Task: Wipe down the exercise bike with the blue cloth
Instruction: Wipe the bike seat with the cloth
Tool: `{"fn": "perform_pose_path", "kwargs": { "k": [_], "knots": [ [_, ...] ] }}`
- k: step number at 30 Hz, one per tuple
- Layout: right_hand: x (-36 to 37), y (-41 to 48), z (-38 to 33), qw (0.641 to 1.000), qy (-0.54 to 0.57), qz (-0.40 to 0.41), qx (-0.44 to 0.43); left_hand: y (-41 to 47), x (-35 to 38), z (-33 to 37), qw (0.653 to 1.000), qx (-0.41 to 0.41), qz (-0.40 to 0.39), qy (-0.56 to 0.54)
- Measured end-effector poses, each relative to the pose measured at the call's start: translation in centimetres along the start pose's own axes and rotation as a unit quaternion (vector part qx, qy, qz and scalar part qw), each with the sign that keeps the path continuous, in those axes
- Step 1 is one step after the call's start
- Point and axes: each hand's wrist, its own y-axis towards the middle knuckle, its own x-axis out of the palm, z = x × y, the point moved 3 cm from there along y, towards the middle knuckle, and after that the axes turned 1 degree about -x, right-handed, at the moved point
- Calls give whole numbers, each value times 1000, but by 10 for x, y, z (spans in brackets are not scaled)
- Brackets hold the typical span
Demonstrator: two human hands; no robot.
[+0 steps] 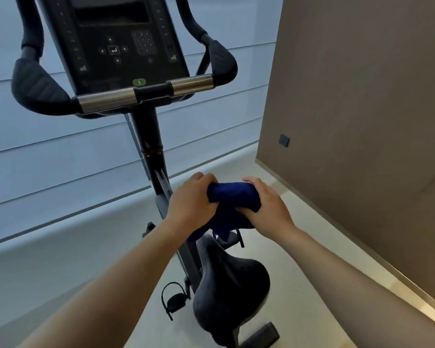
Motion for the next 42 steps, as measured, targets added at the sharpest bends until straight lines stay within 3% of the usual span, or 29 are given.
{"fn": "perform_pose_path", "kwargs": {
  "k": [5, 7, 10, 12, 15, 23, 32, 38, 42],
  "knots": [
    [31, -15, 13, 993, -115, -17, -19, -31, 26, -17, 1000, -31, 6, -1],
    [49, -16, 15, 982, -189, -17, -21, -42, 44, -30, 996, -88, -7, -2],
    [88, -23, 27, 970, -201, -137, -8, -58, 81, -50, 977, -175, -113, -41],
    [110, -35, 40, 954, -185, -235, 27, -69, 105, -60, 967, -160, -192, -50],
    [126, -49, 51, 949, -162, -265, 57, -87, 127, -76, 969, -110, -223, 3],
    [158, -39, 47, 962, -125, -219, 103, -84, 144, -112, 971, -84, -223, 6],
    [181, 8, 43, 950, -106, -277, 94, -58, 135, -138, 948, -172, -259, -62],
    [160, 20, 55, 950, -44, -308, 30, -58, 129, -113, 946, -245, -209, -26],
    [137, 19, 62, 928, -37, -368, -50, -71, 126, -80, 942, -285, -175, 22]
  ]
}}
